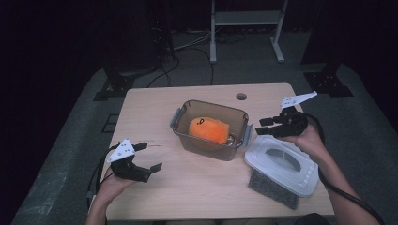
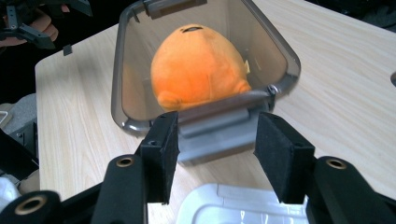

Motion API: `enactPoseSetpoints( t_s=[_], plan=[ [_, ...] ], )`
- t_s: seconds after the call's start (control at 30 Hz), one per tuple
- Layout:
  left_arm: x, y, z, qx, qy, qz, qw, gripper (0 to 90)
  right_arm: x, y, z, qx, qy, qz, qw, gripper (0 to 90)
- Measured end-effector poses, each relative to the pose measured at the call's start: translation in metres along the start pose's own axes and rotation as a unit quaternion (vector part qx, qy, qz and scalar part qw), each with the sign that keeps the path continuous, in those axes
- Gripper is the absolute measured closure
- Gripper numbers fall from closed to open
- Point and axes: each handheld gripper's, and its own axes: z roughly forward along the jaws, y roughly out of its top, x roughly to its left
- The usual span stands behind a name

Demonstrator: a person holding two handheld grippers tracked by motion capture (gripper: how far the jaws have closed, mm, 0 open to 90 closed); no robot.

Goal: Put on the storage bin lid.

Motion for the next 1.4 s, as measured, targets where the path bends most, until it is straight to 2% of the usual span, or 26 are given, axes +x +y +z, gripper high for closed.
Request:
enactPoseSetpoints(
  t_s=[0.2,0.9,1.4],
  plan=[
    [0.000,0.000,0.000,0.002,0.000,-0.001,1.0000,2.5,-0.004,-0.016,-0.005,-0.006,-0.004,0.012,0.9999,45.3],
    [0.001,-0.002,0.000,0.003,0.000,-0.001,1.0000,2.5,-0.009,-0.058,-0.012,-0.009,-0.014,0.028,0.9995,39.6],
    [0.000,-0.003,0.001,0.006,-0.001,-0.003,1.0000,2.4,-0.014,-0.088,-0.020,-0.010,-0.026,0.045,0.9986,38.7]
  ],
)
